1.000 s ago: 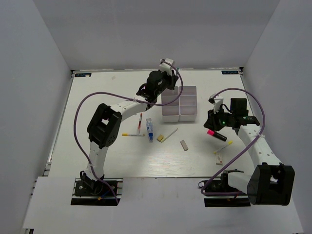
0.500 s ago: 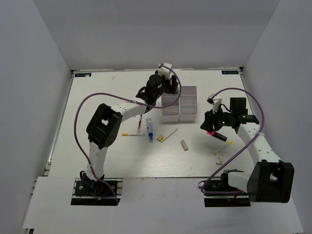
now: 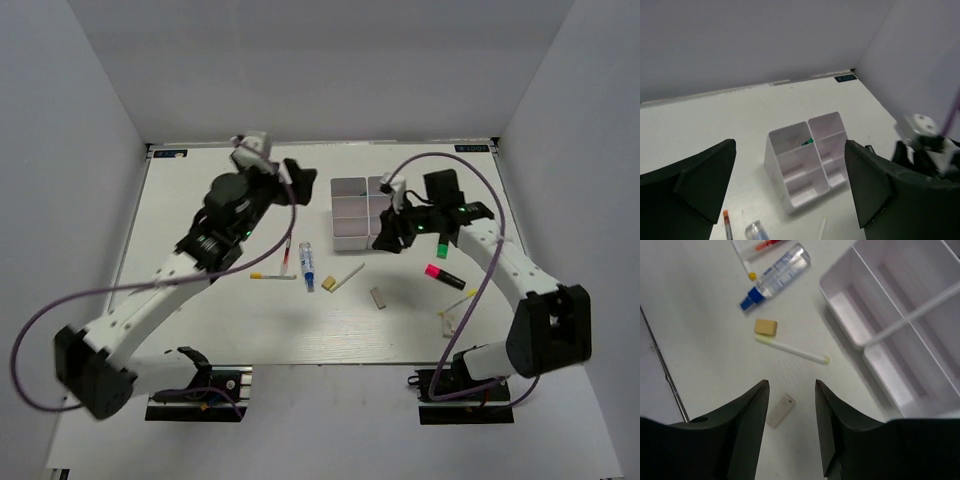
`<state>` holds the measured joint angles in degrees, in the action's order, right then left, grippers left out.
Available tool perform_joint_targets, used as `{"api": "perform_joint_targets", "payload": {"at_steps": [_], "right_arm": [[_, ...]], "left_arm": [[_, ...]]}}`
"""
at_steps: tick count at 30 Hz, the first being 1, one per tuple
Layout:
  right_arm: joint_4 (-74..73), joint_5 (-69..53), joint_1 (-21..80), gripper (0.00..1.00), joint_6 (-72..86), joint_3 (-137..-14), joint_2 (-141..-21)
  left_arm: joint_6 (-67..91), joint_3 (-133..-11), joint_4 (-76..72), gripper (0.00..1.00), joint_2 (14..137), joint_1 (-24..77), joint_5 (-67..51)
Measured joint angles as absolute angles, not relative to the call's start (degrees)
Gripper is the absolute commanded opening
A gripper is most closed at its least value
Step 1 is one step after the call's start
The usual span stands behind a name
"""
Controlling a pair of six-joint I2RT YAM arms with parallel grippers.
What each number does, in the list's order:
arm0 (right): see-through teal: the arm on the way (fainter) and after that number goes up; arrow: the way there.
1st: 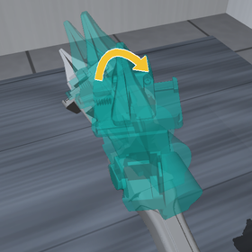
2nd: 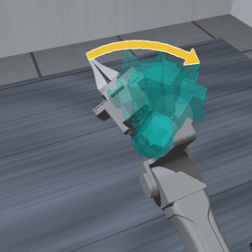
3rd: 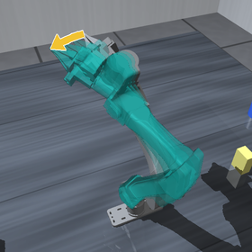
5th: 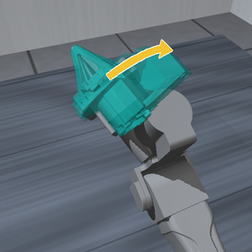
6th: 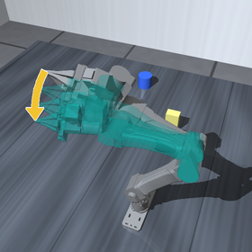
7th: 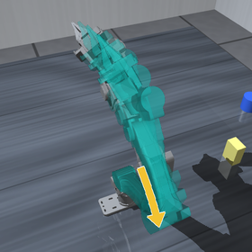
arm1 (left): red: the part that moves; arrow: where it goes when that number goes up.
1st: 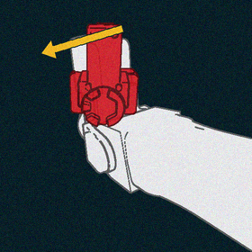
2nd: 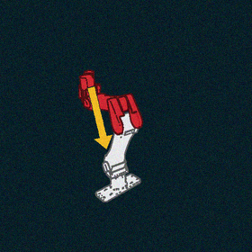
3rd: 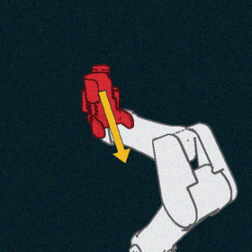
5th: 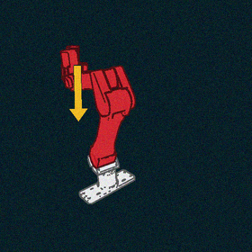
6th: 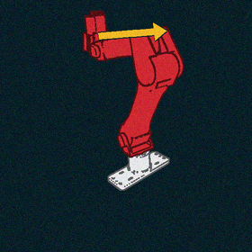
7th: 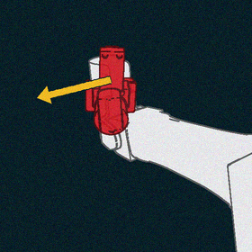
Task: Sort the stationery into containers
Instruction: Pick up the pen from the center of the board.
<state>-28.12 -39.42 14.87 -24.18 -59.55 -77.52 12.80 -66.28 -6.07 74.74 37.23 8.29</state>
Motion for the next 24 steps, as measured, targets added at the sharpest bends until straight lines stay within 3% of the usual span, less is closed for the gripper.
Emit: {"api": "perform_joint_targets", "payload": {"at_steps": [6, 9, 12, 14, 24], "right_arm": [[-28.12, -32.84, 27.79, 0.34, -19.77, -70.65, -89.08], [-28.14, -28.91, 33.8, 0.34, -16.4, -77.91, -95.53], [-28.05, -26.44, 38.24, 0.39, -11.62, -85.71, -102.61], [-27.83, -24.86, 40.6, 0.5, -7.2, -90.08, -107.31], [-26.41, -12.4, 47.94, 0.56, 10.37, -102.91, -121.75]], "left_arm": [[24.69, -50.72, 6.52, 1.0, 52.77, 37.15, 14.55], [32.69, -44.25, 15.66, 1.0, 46.44, 37.12, 16.38], [40.53, -40.53, 24.25, 1.0, 42.37, 37.26, 17.69], [45.04, -40.03, 29.43, 1.0, 41.12, 37.26, 18.2], [62.46, -42.06, 46.04, 1.0, 48.12, 37.26, 17.89]]}}
